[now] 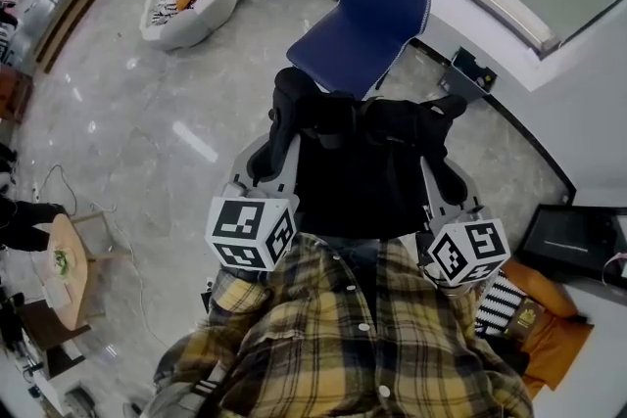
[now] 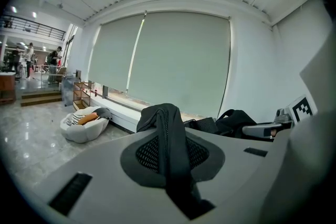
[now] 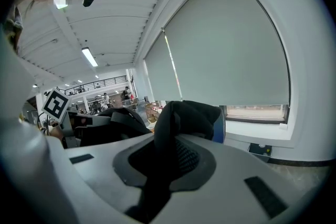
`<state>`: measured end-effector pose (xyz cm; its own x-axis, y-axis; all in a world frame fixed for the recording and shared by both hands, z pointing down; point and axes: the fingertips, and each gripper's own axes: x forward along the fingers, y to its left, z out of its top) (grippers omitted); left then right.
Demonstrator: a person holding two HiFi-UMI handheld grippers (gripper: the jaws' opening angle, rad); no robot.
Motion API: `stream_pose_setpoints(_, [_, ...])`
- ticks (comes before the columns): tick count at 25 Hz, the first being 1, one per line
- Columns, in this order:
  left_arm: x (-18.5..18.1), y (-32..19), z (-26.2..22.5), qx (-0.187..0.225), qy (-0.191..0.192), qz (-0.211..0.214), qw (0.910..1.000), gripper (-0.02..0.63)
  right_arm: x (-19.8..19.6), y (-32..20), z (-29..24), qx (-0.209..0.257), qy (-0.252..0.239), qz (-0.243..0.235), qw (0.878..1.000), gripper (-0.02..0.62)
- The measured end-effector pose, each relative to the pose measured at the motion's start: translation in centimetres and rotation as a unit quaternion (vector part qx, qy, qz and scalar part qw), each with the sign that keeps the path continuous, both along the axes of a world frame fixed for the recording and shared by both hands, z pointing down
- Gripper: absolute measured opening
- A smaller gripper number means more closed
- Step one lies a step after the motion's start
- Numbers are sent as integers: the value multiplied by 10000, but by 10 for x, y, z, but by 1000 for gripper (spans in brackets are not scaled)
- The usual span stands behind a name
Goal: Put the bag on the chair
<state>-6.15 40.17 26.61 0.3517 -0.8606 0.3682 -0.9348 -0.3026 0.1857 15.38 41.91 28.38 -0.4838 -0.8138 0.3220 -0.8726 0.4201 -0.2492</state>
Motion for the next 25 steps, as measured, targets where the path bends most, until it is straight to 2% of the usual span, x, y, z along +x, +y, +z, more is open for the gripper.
stream_pose_setpoints(6, [-21,-62,10,-165,39,109,9998,66,-22,-57,8,-183,70,114,9997,52])
stream_pose_setpoints(17, [-60,-202,19,-246,29,161,9996,65,-60,-197,16,-317,133,206,9992,52])
stream_pose_setpoints(25, [-81,-260,29,-385,71,301,9988,64,-79,-247,22,-472,194,422,9978,52])
